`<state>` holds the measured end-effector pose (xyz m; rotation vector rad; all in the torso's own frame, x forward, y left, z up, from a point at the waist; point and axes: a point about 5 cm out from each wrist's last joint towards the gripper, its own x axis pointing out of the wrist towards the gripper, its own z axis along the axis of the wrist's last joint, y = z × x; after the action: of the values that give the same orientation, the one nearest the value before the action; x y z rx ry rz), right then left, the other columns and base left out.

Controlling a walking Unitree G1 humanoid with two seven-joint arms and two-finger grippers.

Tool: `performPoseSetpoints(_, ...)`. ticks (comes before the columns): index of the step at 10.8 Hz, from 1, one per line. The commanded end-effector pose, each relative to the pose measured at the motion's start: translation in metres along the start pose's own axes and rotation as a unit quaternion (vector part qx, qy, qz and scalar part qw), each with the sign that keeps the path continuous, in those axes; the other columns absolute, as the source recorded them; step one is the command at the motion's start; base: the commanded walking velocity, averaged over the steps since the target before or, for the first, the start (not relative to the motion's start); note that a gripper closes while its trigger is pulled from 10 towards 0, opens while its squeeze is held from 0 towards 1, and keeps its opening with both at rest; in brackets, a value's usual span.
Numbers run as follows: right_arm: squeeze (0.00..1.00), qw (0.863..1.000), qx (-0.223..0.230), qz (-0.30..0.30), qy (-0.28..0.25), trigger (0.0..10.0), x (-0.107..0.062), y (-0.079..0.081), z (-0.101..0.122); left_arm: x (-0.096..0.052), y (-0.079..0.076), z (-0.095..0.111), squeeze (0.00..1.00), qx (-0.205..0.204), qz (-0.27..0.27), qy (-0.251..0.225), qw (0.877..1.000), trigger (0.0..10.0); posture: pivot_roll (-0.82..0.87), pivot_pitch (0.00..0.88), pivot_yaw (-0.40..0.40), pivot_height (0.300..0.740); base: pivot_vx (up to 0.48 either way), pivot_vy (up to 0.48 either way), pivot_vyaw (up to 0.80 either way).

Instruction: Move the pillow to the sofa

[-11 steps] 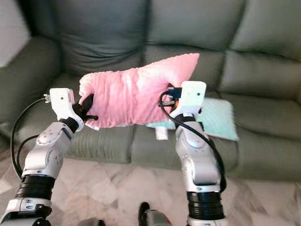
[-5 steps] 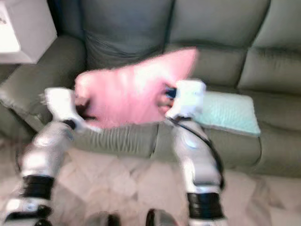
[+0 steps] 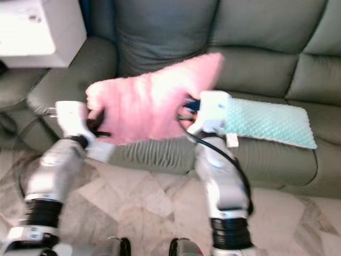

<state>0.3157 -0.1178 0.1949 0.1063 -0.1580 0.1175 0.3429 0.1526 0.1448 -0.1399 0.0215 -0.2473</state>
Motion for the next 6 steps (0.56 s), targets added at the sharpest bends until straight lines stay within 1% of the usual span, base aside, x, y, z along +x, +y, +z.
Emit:
performPoseSetpoints(1,0.0,1.0,0.0,-0.005,-0.011,10.0,-0.0012,-0.0015,0.0037,-0.0042,0.0028,-0.0034,0.0,0.009,0.006,0.001,1.0,10.0,-0.08,0.187,-0.065,0.74,0.0,0.0,0.0)
performPoseSetpoints(2,0.0,1.0,0.0,-0.005,-0.006,10.0,-0.0018,-0.0014,0.0018,-0.0079,0.0063,-0.0063,0.0,0.01,0.008,0.003,1.0,10.0,-0.08,0.187,-0.067,0.74,0.0,0.0,0.0)
performPoseSetpoints(5,0.0,1.0,0.002,0.005,-0.003,10.0,-0.0005,0.0009,-0.0007,-0.0114,0.0104,-0.0066,0.0,0.006,0.017,-0.007,1.0,10.0,-0.07,0.181,-0.075,0.74,0.0,0.0,-0.73)
performPoseSetpoints(6,0.0,1.0,-0.001,0.006,-0.003,10.0,-0.0001,0.0002,-0.0009,-0.0114,0.0106,-0.0058,0.0,0.003,0.016,-0.01,1.0,10.0,-0.07,0.179,-0.076,0.74,0.0,0.0,0.0)
